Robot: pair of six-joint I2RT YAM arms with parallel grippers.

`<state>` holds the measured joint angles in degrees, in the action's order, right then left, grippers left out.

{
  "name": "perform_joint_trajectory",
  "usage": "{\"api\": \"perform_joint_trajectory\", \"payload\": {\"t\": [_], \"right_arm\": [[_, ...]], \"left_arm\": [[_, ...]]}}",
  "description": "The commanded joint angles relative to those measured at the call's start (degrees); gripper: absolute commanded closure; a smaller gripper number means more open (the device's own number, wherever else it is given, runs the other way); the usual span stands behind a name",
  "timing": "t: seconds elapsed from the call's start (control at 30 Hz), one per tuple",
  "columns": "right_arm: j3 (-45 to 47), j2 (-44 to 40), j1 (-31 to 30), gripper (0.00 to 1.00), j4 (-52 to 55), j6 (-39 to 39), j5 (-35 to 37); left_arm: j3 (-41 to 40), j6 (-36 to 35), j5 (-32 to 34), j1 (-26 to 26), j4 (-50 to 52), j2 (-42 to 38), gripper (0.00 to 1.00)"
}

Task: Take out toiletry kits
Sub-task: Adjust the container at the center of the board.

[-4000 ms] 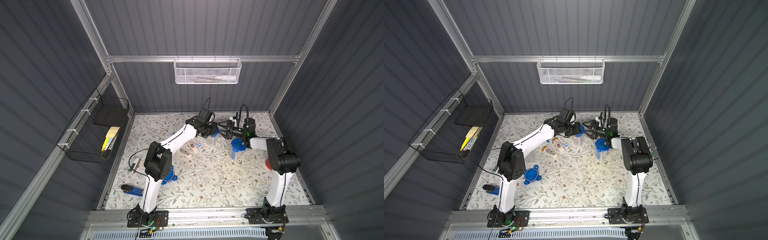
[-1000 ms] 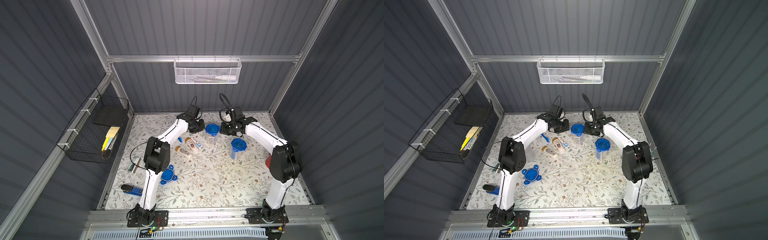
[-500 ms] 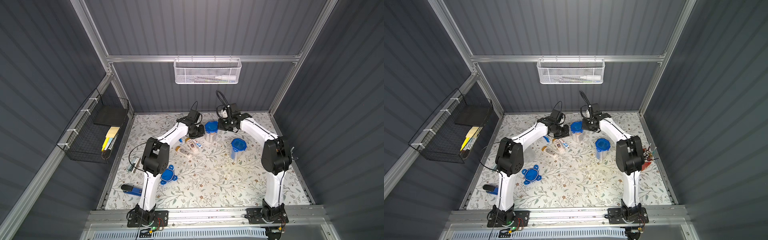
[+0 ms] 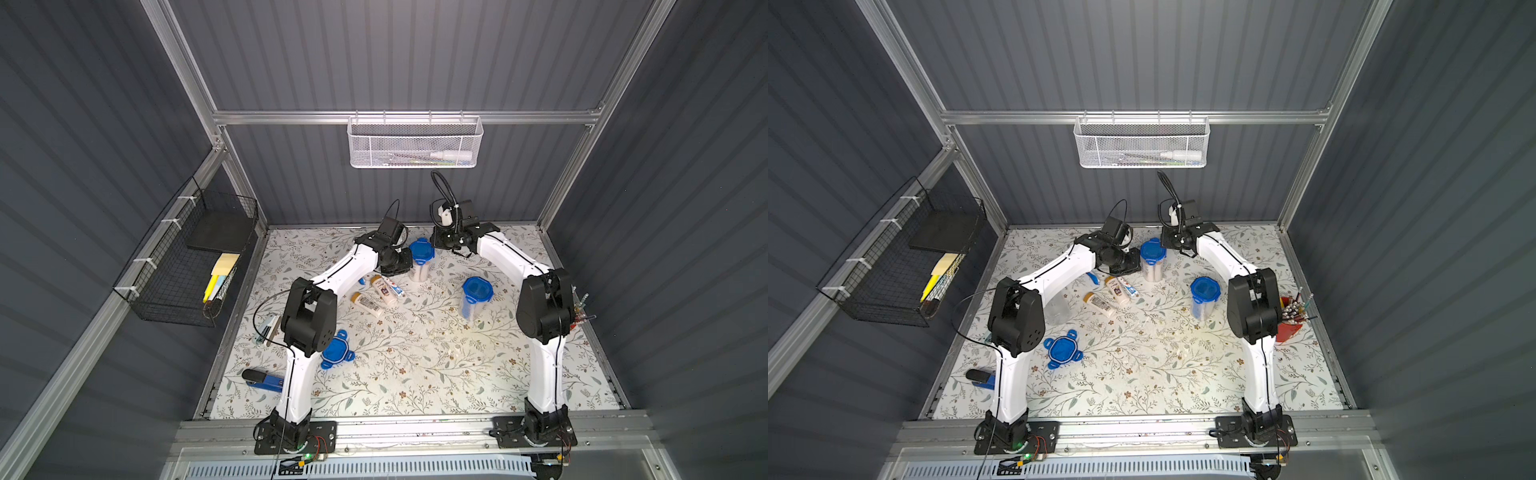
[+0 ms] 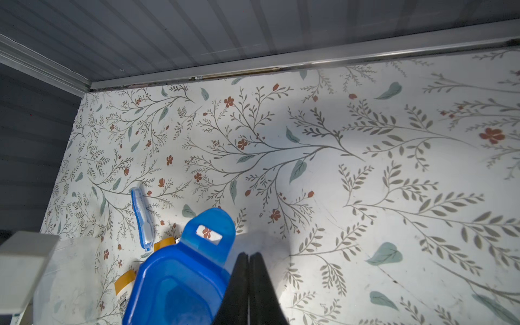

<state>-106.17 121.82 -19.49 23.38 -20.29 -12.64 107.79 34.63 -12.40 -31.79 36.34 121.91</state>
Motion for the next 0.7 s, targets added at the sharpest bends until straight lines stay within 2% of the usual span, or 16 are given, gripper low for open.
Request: {"api": "perform_joint_trajectory", "payload": {"t": [0.0, 0.1, 0.33, 0.47, 0.67], "right_arm": [[1.4, -1.5, 0.4, 0.93, -1.5, 0.6, 0.5], [6.4, -4.7, 1.1, 0.90, -4.0, -1.0, 0.1], [19.2, -12.3, 5.1, 0.70, -13.2, -9.8, -10.6], [24.6, -14.0, 7.2, 0.59, -19.4, -14.9, -17.6], [27.0, -12.5, 7.7, 0.45, -25.4, -20.5, -26.5]], "left_arm": [[4.7, -1.6, 1.0, 0.2, 1.3, -3.2, 1.00], [9.3, -1.6, 0.6, -0.2, 1.5, -1.3, 1.00], [23.4, -2.5, -0.4, -2.3, 5.3, 7.8, 1.00], [24.4, -2.4, -0.7, -2.7, 4.6, 9.9, 1.00], [19.8, -1.9, -0.4, -2.8, 3.5, 10.0, 1.00]]}}
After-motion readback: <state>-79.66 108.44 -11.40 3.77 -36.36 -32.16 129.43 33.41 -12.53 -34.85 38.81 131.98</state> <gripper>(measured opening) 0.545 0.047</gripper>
